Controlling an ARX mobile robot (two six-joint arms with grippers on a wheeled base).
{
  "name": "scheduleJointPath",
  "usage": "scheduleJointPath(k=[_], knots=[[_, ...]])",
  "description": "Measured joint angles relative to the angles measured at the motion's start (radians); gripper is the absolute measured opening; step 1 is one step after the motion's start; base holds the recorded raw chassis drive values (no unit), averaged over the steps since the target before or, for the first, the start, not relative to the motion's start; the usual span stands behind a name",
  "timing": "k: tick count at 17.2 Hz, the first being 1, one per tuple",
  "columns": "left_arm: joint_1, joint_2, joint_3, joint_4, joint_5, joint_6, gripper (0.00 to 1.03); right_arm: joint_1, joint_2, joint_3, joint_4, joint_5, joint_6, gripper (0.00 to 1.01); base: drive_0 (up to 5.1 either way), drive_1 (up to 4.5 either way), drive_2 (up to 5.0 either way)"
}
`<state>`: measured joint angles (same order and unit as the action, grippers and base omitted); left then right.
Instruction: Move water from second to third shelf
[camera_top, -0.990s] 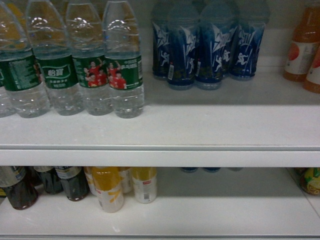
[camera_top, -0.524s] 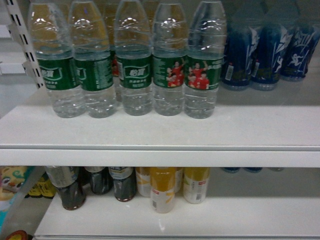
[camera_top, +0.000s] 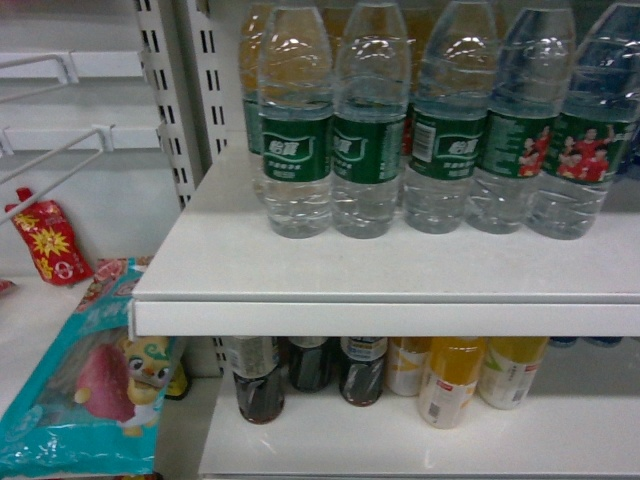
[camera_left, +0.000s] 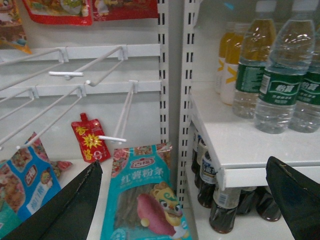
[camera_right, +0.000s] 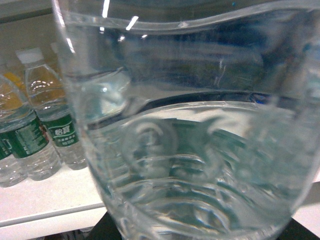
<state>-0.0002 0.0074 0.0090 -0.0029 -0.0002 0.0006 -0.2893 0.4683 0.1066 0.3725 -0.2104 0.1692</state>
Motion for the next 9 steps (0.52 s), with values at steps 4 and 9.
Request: scheduleJointPath(k=[4,9], knots=[[0.000,0.000,0.000,0.000,0.000,0.000,0.98,0.000,0.001,0.000,-0.005,0.000,0.000,0.39,-4.9,2.56,2.6],[0.000,0.000,0.000,0.003,-0.003,0.000,0.98,0.002,0.000,0.000,0.000,-0.021,0.000,0.39,0.0,0.00,0.0]])
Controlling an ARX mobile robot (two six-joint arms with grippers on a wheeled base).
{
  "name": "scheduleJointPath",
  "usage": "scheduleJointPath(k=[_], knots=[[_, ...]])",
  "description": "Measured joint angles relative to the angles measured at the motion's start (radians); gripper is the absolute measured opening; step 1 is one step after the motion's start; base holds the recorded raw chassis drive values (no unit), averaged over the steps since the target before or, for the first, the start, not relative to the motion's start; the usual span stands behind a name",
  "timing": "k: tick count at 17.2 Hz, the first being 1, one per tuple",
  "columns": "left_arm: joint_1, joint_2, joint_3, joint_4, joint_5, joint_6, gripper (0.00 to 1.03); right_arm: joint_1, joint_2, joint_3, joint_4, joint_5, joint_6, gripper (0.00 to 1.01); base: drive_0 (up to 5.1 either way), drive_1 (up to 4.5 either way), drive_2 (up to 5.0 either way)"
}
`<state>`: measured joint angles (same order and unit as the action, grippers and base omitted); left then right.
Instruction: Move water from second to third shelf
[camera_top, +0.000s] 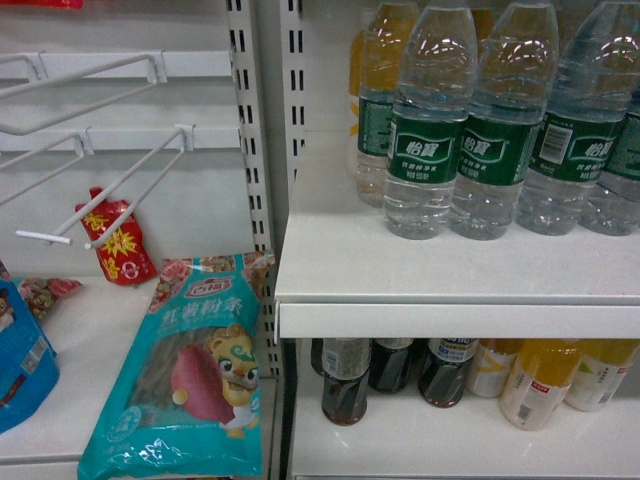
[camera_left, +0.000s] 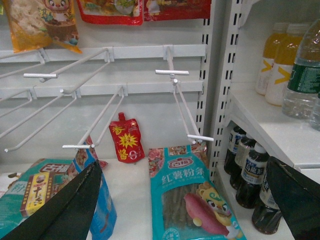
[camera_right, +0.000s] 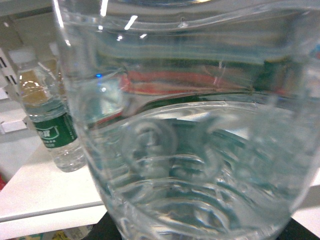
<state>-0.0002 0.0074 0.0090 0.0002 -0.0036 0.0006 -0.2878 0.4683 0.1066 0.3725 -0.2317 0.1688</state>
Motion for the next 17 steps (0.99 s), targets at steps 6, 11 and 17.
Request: scheduleJointPath(k=[6,11,17], knots=[[0.000,0.000,0.000,-0.005,0.003,0.000,0.98,-0.002,0.001,0.000,-0.002,0.022,0.000,0.39,0.0,0.00,0.0],[0.000,0.000,0.000,-0.005,0.003,0.000,0.98,-0.002,0.001,0.000,-0.003,0.021,0.000,0.39,0.0,0.00,0.0],[0.000,0.000,0.000,-0.005,0.003,0.000,0.98,0.058,0.116,0.068,0.077,-0.034,-0.041,0.39,0.0,0.00,0.0]])
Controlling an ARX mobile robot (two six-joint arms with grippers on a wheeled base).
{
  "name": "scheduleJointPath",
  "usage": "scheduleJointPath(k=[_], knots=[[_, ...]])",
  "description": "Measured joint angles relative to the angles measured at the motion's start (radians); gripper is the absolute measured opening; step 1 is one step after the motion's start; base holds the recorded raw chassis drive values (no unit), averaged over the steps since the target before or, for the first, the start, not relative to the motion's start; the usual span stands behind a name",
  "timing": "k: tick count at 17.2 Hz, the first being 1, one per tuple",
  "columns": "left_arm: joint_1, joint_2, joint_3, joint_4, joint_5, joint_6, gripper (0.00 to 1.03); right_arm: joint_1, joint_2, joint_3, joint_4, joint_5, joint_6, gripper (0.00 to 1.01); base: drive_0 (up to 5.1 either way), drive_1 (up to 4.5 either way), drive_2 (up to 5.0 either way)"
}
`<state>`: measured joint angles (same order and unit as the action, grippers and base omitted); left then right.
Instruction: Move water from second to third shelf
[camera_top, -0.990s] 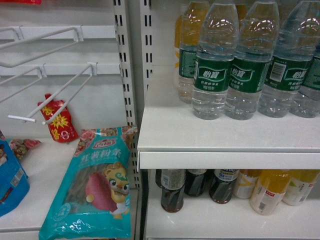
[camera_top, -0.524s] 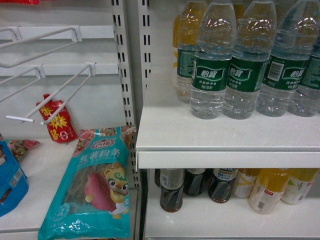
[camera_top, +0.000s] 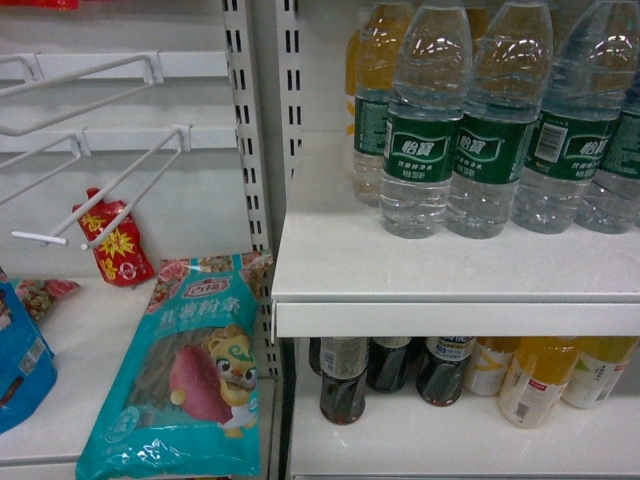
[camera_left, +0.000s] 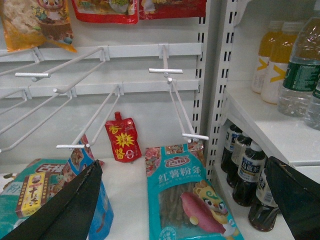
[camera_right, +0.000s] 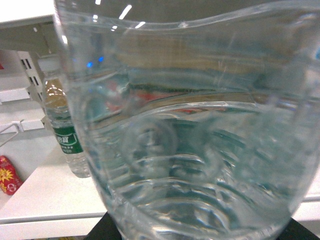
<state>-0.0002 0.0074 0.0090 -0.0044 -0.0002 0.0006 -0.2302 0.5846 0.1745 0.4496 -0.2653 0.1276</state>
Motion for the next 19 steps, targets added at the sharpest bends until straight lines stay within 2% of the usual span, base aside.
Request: scheduleJointPath(k=[2,6,8,12,14,19], knots=[[0.000,0.000,0.000,0.000,0.000,0.000,0.98,0.047,0.100,0.035,0.061,0.008,-0.025,0.39,0.0,0.00,0.0],[0.000,0.000,0.000,0.000,0.000,0.000,0.98,0.137,0.318,0.113,0.155,0.046,-0.043,0.39,0.0,0.00,0.0],[0.000,0.000,0.000,0.000,0.000,0.000,0.98,0.175,0.438,0.158,0.196,0.074,-0.043,0.39,0.0,0.00,0.0],[0.000,0.000,0.000,0.000,0.000,0.000,0.98,0.253,0.674,0.249,0.197,0.159,-0.060,0.39,0.0,0.00,0.0],[0.000,0.000,0.000,0.000,0.000,0.000,0.98,0.270,0.739,0.286,0.211,0.177,-0.065,0.39,0.0,0.00,0.0],[0.000,0.000,0.000,0.000,0.000,0.000,0.98,0.270,0.824,0.377,0.224,0.206,-0.068,0.39,0.0,0.00,0.0]])
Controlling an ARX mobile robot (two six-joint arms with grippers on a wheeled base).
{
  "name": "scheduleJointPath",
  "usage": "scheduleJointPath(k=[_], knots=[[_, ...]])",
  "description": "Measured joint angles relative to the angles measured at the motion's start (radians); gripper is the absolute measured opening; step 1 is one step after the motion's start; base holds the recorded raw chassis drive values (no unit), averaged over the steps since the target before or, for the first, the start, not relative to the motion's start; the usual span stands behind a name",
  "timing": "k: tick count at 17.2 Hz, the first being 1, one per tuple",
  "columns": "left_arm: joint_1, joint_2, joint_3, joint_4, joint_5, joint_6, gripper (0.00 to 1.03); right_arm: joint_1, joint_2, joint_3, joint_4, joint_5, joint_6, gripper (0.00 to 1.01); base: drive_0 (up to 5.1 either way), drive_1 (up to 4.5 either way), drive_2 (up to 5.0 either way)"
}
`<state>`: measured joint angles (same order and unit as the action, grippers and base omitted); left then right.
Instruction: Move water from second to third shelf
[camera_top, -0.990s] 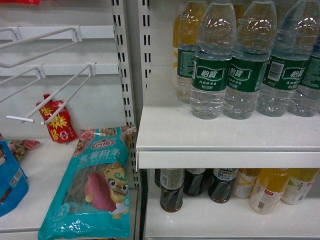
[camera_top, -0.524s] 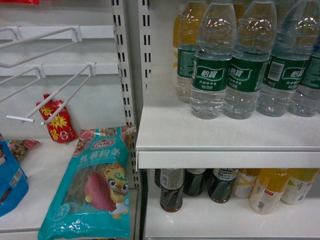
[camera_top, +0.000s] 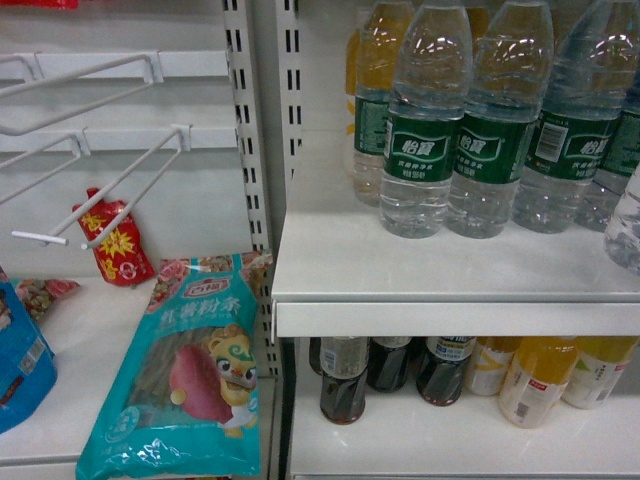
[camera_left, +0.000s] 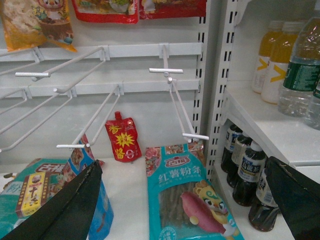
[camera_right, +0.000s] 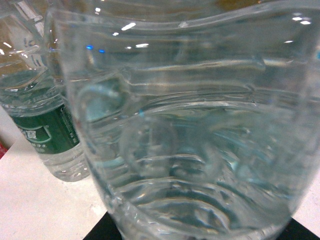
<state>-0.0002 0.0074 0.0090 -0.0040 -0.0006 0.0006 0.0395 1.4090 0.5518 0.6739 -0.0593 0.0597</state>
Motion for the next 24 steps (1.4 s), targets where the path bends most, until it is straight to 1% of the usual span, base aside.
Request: scheduleJointPath(k=[6,9,12,15,21,24], knots=[[0.000,0.000,0.000,0.000,0.000,0.000,0.98,0.014,0.095,0.083,-0.010,0.020,0.004,0.39,0.0,0.00,0.0],[0.000,0.000,0.000,0.000,0.000,0.000,0.98,0.020,0.146,0.117,-0.009,0.040,0.020,0.39,0.0,0.00,0.0],[0.000,0.000,0.000,0.000,0.000,0.000,0.98,0.026,0.196,0.132,0.000,0.064,0.031,0.39,0.0,0.00,0.0],[0.000,0.000,0.000,0.000,0.000,0.000,0.98,0.027,0.226,0.146,0.001,0.071,0.042,0.39,0.0,0.00,0.0],[0.000,0.000,0.000,0.000,0.000,0.000,0.98,0.033,0.240,0.151,0.007,0.082,0.047,0.39,0.0,0.00,0.0],[0.000,0.000,0.000,0.000,0.000,0.000,0.98,0.033,0.256,0.168,-0.010,0.090,0.047,0.39,0.0,0.00,0.0]])
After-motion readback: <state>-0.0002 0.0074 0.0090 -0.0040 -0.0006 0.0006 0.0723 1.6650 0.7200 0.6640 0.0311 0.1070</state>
